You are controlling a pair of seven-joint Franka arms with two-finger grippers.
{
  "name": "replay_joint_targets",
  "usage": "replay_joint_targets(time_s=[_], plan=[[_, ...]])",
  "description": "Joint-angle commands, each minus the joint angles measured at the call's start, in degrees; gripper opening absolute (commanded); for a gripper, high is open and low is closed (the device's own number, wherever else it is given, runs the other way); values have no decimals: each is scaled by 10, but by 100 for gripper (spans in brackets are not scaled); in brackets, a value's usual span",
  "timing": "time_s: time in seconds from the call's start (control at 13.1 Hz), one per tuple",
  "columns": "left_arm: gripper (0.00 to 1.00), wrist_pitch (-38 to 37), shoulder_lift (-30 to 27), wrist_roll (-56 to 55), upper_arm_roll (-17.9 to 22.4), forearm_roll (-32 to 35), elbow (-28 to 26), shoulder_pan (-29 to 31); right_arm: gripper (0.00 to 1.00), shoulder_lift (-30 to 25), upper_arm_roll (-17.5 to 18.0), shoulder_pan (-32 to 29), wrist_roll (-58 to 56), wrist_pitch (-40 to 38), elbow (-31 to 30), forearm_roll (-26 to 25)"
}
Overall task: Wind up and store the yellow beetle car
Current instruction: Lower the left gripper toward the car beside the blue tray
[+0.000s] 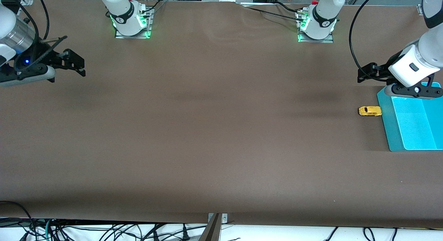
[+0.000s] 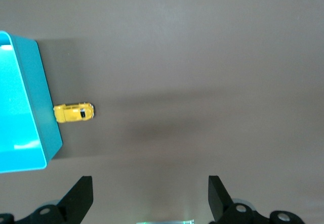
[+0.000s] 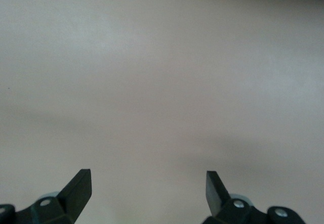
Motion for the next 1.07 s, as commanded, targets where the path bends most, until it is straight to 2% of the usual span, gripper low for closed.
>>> replay_joint_targets(time_s=[0.0,0.23,0.38,0.61,0.99], plan=[[100,-35,4,31,0,10,15,5,100,-27,-46,44,24,-3,-29,5],[100,-47,6,58,1,1,15,19,100,-24,-46,37,26,1,-30,0],[100,-47,10,117,2,4,11,28,100,-15,-47,35,26,-3,-20,-1],[100,-44,35,171,1,-2,11,44,100,-14,-46,37,27,-6,-20,-1],[100,-31,77,377,1,6,4,81,100,-12,-46,36,23,-6,-4,-6]])
